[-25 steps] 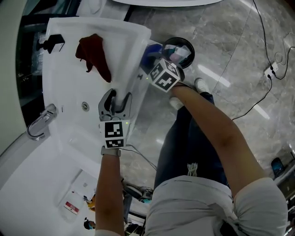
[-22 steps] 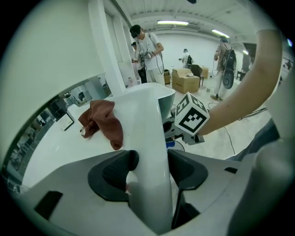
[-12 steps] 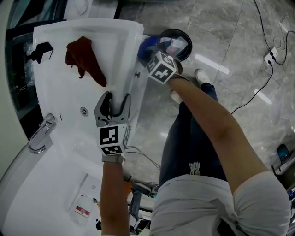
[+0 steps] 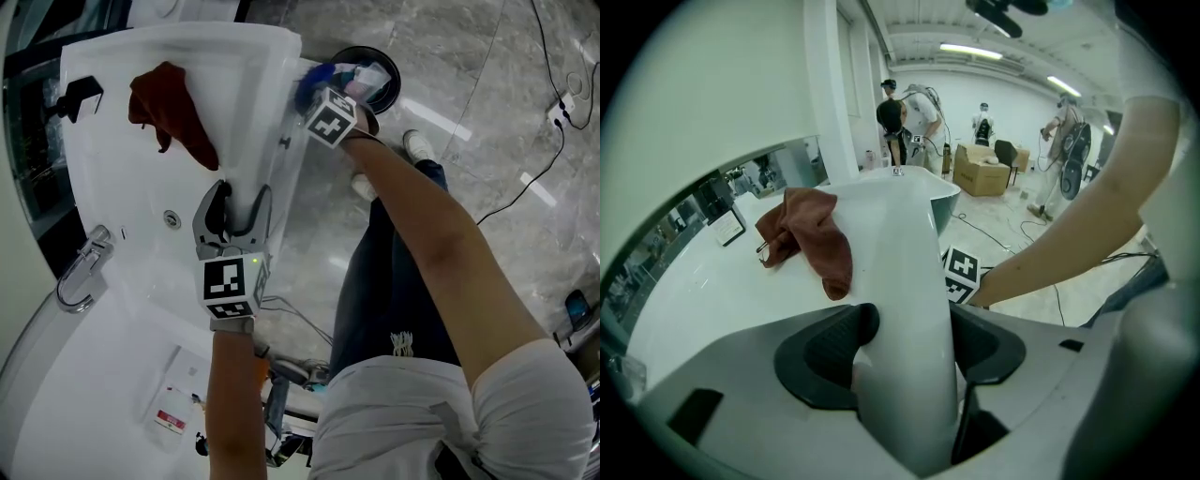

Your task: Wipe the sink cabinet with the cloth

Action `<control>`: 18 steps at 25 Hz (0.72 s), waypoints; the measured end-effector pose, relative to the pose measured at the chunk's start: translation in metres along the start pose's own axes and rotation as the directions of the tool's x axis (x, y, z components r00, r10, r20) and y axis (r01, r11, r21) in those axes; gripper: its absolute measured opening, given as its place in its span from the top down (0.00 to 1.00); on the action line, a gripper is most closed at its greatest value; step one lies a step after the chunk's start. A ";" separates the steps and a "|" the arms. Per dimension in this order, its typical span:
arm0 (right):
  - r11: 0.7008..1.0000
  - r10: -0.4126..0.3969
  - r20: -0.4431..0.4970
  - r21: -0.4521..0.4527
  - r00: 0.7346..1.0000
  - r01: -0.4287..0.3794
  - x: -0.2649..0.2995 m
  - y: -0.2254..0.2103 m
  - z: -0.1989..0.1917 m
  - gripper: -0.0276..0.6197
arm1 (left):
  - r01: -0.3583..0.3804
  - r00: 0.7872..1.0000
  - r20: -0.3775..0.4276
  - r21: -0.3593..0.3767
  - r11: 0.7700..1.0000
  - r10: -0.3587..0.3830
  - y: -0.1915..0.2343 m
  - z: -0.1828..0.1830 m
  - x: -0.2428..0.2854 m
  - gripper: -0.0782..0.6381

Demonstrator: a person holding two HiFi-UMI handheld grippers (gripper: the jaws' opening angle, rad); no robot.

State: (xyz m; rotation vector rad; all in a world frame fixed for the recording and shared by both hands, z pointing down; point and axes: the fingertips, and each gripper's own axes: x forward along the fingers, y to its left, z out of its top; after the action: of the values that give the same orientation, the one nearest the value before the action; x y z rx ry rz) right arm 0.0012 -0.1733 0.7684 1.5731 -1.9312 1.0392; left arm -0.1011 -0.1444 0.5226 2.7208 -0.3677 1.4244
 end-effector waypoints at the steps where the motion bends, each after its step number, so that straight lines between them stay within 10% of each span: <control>1: 1.000 0.002 -0.009 0.002 1.000 -0.002 0.003 0.000 -0.003 0.85 | 0.000 1.000 0.000 0.001 1.000 0.000 0.000 0.000 0.000 0.52; 18: 0.994 0.087 0.057 -0.078 0.995 -0.083 -0.023 0.057 0.025 0.84 | -0.006 1.000 -0.009 0.000 1.000 0.006 0.002 -0.003 0.001 0.52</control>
State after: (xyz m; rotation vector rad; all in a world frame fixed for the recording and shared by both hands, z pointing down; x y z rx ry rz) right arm -0.0448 -0.1738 0.7202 1.5089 -2.0690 0.9506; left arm -0.1035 -0.1457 0.5252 2.7141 -0.3757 1.4379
